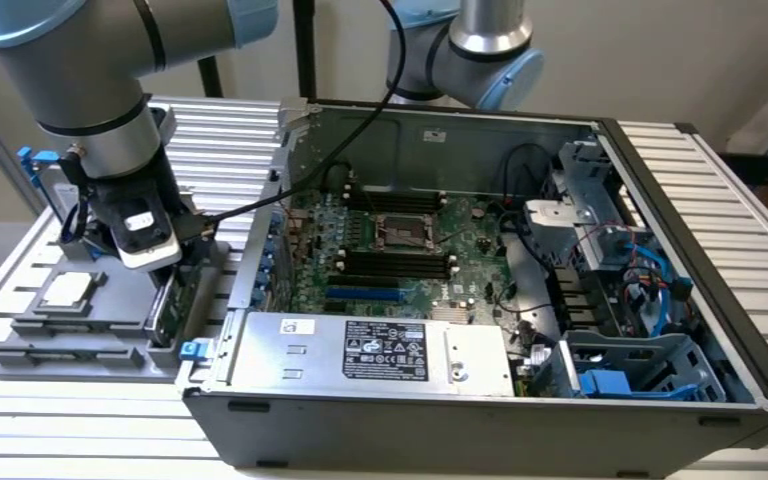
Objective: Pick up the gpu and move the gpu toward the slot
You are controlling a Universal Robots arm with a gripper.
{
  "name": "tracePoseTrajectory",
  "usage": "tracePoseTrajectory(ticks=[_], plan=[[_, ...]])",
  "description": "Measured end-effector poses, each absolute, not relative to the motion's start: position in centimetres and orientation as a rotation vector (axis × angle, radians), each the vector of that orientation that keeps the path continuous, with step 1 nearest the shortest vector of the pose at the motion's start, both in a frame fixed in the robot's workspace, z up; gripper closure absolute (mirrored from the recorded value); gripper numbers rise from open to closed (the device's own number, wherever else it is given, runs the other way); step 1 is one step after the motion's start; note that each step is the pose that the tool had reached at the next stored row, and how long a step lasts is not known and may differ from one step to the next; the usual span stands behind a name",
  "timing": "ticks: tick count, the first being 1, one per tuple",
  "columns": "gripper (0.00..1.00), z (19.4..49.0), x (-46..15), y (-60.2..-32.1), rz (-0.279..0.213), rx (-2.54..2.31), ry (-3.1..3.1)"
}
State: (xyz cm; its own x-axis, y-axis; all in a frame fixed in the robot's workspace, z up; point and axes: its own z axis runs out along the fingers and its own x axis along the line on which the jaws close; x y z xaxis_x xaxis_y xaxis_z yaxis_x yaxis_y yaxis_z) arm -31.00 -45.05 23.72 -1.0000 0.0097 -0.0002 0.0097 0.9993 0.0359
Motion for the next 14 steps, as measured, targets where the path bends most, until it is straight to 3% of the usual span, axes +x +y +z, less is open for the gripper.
tracePoseTrajectory(ticks=[14], plan=[[0.74,23.72,-31.01,-45.09,0.069,0.015,3.140]])
